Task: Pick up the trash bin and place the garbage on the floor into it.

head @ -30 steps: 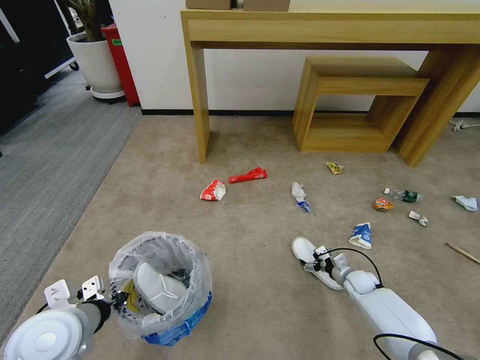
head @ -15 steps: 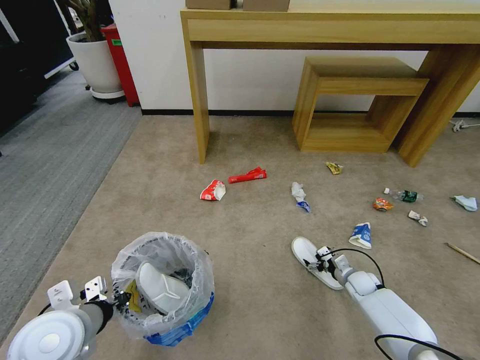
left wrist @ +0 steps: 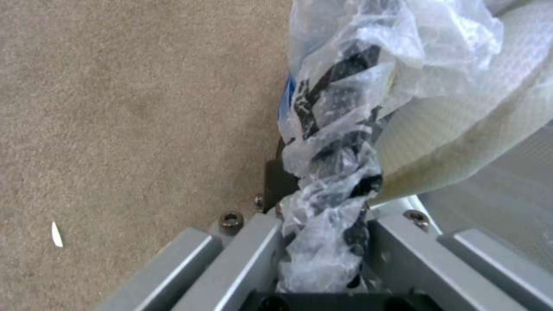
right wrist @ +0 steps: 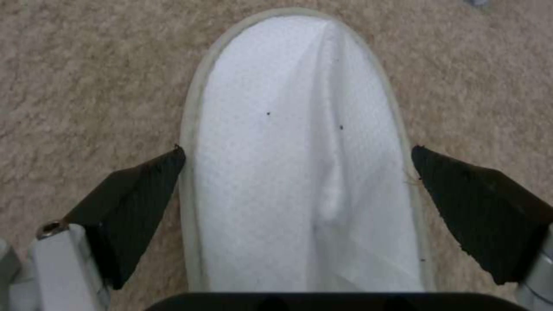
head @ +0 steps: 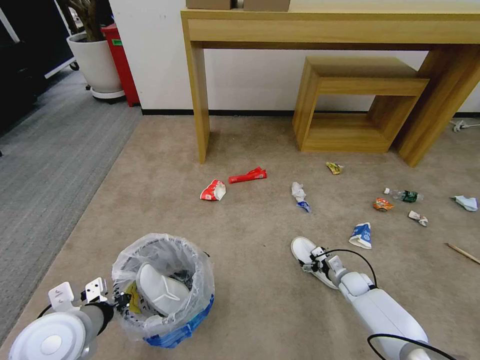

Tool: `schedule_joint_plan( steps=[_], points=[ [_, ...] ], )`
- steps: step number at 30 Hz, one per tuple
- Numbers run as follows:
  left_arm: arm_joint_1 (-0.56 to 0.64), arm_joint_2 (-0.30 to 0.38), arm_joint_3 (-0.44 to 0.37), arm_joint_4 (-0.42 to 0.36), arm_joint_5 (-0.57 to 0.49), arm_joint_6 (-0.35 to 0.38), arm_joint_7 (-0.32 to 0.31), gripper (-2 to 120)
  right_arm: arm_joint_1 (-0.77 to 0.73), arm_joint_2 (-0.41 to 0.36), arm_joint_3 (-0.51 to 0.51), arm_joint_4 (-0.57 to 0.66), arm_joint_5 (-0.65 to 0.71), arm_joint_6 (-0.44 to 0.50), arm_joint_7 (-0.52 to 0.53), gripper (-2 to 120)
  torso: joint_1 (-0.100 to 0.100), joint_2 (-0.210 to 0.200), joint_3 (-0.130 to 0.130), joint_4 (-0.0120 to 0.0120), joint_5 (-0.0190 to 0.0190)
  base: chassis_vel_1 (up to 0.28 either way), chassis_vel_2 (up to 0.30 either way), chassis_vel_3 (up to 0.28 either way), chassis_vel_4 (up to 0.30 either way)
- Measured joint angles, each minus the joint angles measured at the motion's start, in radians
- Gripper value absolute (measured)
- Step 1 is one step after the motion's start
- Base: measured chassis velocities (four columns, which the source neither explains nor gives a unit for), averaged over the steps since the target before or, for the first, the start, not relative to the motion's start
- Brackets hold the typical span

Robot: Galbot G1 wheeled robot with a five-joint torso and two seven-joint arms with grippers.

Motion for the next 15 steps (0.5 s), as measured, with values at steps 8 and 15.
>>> schedule_joint_plan(
  steps=[8, 15],
  points=[
    [-0.013, 0.006, 0.011, 0.004, 0.0, 0.0, 0.0, 0, -0.017, -0.003, 0.015, 0.001, 0.015, 0.001, -0.001, 88, 0.0, 0.0, 0.0, -0.0001, 0.0001, 0.0, 0.0, 0.0, 0.0],
    [-0.008, 0.011, 0.008, 0.0, -0.001, 0.0, -0.002, 0, -0.028, 0.0, 0.022, -0.001, 0.022, 0.006, -0.003, 65, 0.0, 0.0, 0.0, 0.0001, 0.0001, 0.0, 0.0, 0.0, 0.0]
  ],
)
